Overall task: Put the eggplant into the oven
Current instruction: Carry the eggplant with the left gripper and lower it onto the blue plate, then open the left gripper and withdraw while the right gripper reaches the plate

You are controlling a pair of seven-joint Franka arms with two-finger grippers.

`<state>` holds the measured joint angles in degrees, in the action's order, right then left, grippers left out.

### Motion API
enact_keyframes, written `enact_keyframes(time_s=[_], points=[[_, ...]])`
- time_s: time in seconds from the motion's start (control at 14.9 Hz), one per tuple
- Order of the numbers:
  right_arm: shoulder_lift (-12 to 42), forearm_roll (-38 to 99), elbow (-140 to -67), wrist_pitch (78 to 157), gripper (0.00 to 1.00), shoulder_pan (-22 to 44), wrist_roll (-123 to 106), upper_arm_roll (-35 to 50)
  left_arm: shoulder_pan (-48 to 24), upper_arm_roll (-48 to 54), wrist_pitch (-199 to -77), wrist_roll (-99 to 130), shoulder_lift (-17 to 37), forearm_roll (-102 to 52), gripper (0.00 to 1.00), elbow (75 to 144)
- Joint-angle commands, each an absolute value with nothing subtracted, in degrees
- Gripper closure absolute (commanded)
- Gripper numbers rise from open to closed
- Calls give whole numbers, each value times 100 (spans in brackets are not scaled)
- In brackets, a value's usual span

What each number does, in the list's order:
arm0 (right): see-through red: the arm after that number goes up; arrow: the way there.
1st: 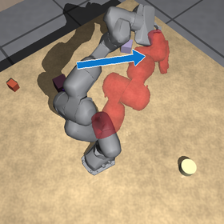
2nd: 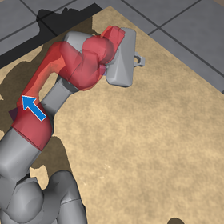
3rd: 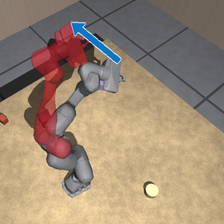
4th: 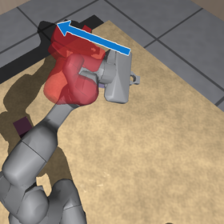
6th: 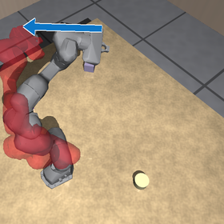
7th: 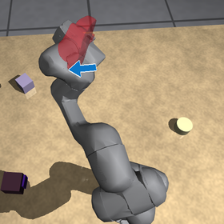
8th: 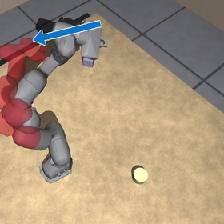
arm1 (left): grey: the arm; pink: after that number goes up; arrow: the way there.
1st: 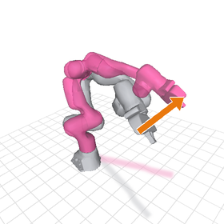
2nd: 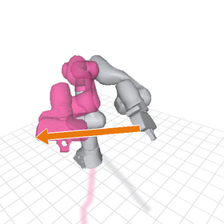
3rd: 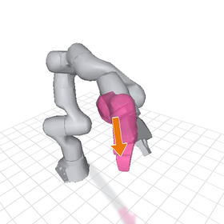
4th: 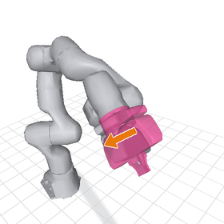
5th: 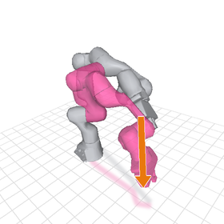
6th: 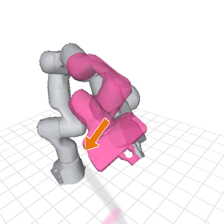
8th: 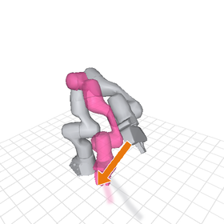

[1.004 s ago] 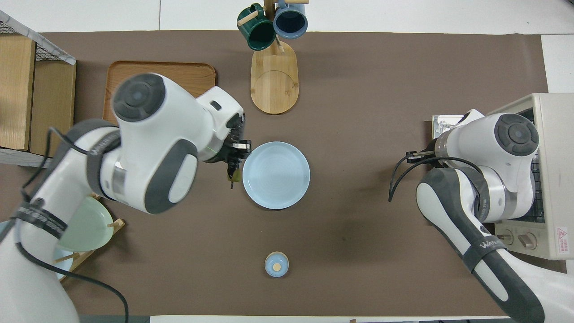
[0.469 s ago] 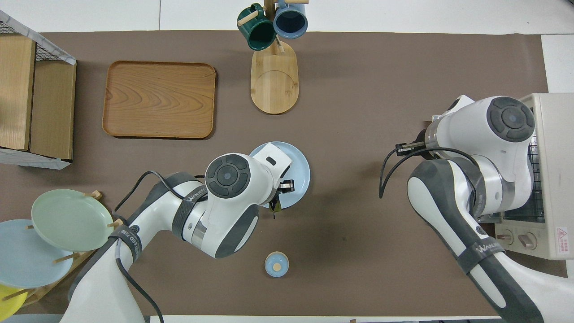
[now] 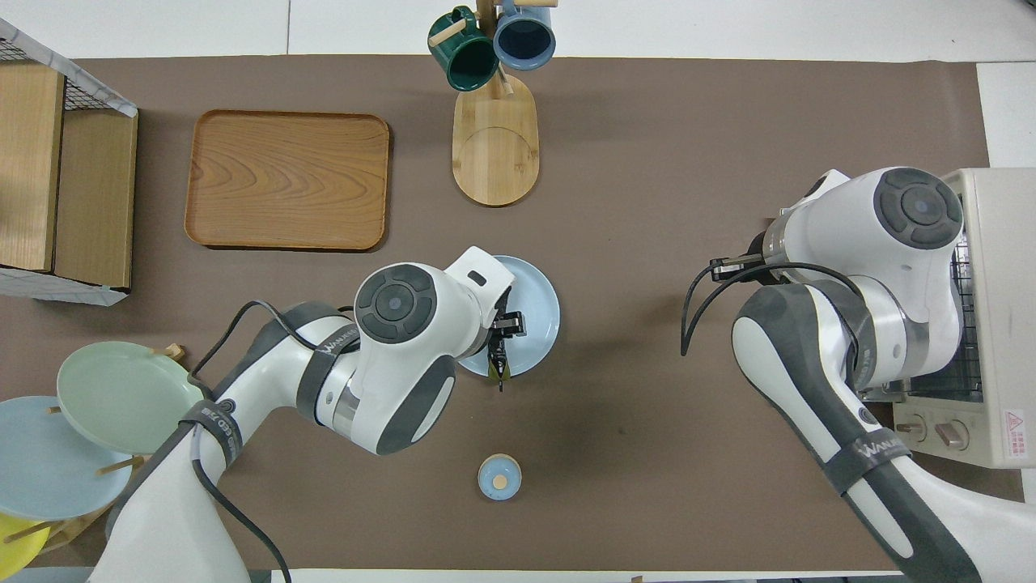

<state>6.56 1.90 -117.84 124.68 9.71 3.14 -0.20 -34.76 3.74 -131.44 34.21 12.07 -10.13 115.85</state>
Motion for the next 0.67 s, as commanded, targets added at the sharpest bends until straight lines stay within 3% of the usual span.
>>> enact_keyframes(time_s=[0.0, 0.27, 0.54, 0.6], points=[[834, 281, -11287, 12130, 80, 1325, 457, 18, -2841, 343, -12342, 2964, 1081, -1072, 0, 10989], [1071, 255, -10699, 12016, 78, 2089, 1280, 18, -1866, 343, -11569, 2304, 1099, -837, 0, 10206], [3088, 132, -7680, 10752, 76, 3249, 2739, 18, -1048, 343, -10865, 1312, 994, -580, 0, 9748], [3442, 71, -7264, 10827, 76, 3443, 2977, 18, -881, 334, -10776, 1092, 924, -580, 0, 9730]])
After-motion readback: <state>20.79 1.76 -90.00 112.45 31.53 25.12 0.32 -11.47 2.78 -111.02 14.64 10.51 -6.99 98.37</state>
